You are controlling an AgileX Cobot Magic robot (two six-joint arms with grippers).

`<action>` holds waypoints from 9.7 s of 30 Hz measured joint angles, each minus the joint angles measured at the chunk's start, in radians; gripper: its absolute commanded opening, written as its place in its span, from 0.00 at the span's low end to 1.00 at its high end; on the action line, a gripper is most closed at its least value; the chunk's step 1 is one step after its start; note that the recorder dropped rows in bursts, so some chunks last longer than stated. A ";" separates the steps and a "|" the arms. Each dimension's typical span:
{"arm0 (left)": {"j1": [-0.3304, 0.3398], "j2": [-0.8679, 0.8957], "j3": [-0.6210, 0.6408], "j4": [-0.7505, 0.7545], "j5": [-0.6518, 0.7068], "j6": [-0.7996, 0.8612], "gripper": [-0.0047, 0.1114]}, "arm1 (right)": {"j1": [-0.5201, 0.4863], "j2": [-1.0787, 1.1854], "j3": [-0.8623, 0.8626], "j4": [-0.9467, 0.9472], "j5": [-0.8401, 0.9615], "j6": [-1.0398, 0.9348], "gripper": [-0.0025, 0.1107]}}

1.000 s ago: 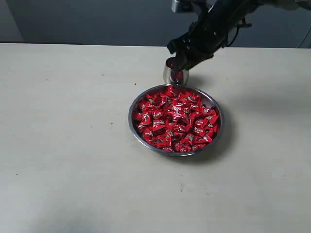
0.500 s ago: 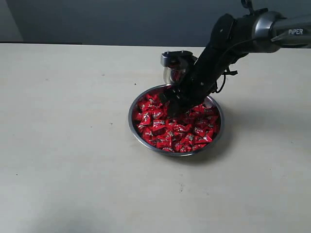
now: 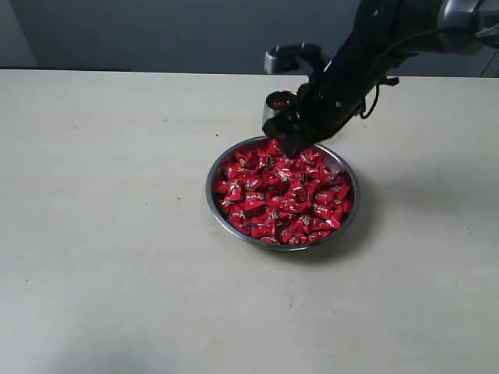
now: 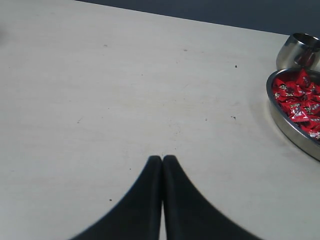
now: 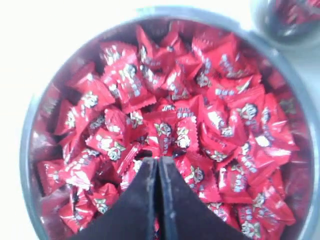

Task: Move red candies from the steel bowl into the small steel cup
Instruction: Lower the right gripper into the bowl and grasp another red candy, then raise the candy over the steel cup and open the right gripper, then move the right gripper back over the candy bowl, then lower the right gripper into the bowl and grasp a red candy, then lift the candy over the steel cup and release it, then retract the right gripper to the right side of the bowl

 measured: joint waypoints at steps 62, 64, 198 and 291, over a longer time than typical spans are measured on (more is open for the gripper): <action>0.000 0.000 0.000 0.000 0.000 0.000 0.04 | -0.189 0.336 -0.458 0.308 -0.106 -0.103 0.36; 0.000 0.000 0.000 0.000 0.000 0.000 0.04 | -0.189 0.324 -0.458 0.308 -0.101 -0.103 0.36; 0.000 0.000 0.000 0.000 0.000 0.000 0.04 | -0.089 0.253 -0.319 0.205 -0.294 -0.133 0.02; 0.000 0.000 0.000 0.000 0.000 0.000 0.04 | -0.089 -0.797 0.546 -0.076 0.036 0.184 0.02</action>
